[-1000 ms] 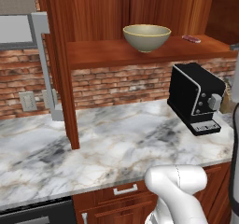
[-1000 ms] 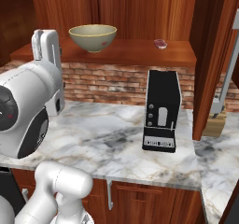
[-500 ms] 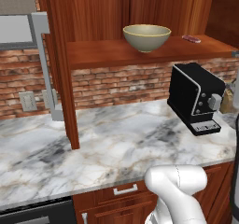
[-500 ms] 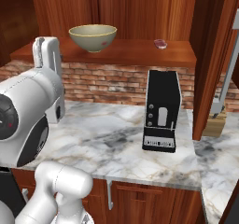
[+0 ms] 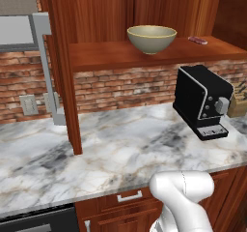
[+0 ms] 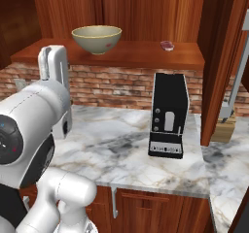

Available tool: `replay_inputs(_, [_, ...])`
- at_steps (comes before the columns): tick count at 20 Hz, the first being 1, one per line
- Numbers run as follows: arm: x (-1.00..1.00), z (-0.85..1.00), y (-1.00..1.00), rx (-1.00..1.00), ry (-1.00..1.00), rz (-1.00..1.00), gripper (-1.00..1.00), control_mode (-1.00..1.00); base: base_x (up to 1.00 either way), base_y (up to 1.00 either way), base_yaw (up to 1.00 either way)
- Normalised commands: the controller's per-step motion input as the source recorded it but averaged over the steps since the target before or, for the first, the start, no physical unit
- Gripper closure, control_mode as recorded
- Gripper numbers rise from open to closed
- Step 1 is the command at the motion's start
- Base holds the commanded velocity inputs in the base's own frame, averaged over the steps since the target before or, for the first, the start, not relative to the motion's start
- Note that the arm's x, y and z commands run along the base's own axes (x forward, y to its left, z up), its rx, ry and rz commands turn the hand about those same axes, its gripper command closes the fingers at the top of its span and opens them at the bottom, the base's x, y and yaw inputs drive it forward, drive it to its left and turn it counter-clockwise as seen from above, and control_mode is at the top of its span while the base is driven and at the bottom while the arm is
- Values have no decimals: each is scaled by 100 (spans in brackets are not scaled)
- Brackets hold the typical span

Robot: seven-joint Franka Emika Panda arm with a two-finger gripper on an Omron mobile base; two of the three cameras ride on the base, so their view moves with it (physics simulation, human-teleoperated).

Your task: Pick the mug and place it in the sink. Pick the bowl and place it in the open cabinet and then close the cabinet.

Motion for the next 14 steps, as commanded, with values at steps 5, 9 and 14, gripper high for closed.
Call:
replay_inputs(5, [-27, 0, -49, 2, 0, 0, -100, -100, 0, 0, 0])
replay_inputs(9, [-35, 1, -32, 0, 0, 0, -100, -100, 0, 0, 0])
replay_inputs(14, [-42, 4, -34, 0, 0, 0, -100, -100, 0, 0, 0])
